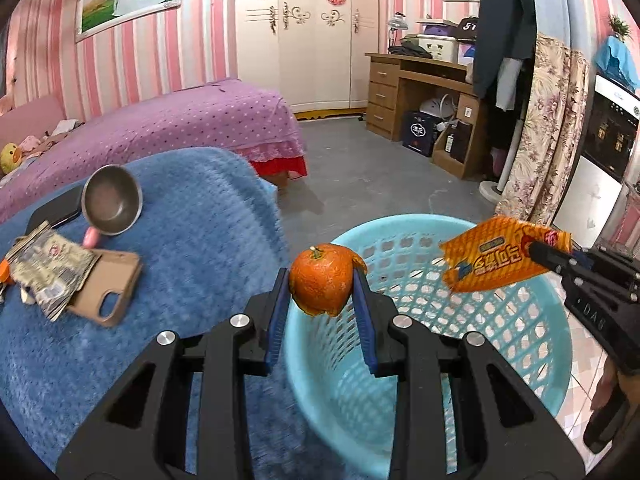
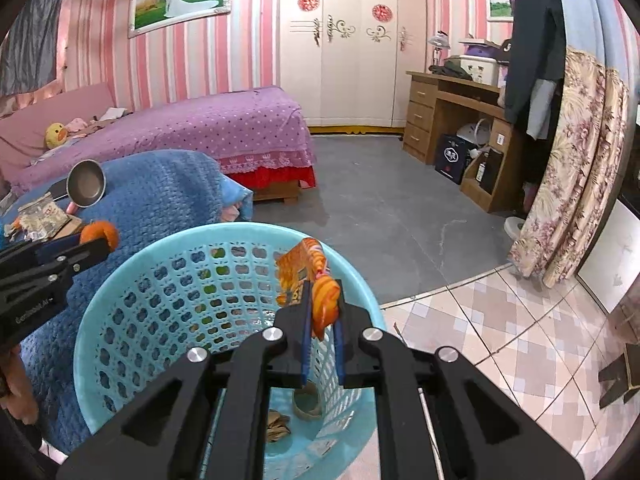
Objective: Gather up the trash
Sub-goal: 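Carry the tangerine and snack wrapper with both tools over the blue basket, then open both tools and drop the tangerine and wrapper into the basket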
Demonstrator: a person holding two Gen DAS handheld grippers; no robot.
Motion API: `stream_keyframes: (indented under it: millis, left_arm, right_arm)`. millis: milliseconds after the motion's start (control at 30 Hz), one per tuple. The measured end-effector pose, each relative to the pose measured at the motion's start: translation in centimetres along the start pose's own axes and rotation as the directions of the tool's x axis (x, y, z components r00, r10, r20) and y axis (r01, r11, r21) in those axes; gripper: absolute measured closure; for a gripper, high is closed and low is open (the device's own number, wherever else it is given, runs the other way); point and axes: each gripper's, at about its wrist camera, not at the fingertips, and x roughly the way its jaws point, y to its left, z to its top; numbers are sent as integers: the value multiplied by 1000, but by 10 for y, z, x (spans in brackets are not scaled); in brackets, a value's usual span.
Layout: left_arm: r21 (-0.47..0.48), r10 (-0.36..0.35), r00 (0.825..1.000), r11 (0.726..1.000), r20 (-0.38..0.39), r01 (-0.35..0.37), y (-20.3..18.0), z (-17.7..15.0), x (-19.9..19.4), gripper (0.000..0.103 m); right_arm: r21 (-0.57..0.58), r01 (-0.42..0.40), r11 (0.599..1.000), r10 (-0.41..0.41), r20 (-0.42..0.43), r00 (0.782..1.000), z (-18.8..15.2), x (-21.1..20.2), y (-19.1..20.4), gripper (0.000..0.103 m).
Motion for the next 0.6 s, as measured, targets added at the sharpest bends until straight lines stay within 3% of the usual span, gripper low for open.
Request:
stream_keyframes:
  millis: [33,67,100,267,400,600]
  left_arm:
    - [2,-7,1000,1000,-4,7,-3,3,3,72]
    - [4,-11,1000,1000,-9,11,-4,5,4,61]
    - [7,-10,1000,1000,-16,10,-5,7,6,43]
    - [-13,43,999,999,16,-42,9,18,1,16]
    - [-27,99,994,995,55,-97,32,20,-12,7]
    - [-57,147,987,988,62,-144,62,19,-25,6]
  right_arm:
    - [4,0,1000,0,-2,1000,0,1,0,94]
    - [8,-1,1000,1,-3,1000,0,2,-1,94]
    - [12,-3,1000,3,-3,1000,0,2,-1,94]
    - [10,0,1000,0,-4,1000,0,3,-1,94]
    - [18,1,1000,-1,2,1000,-1,3,0,94]
    - [14,19,1000,-19,-9,1000,1,7,14,92]
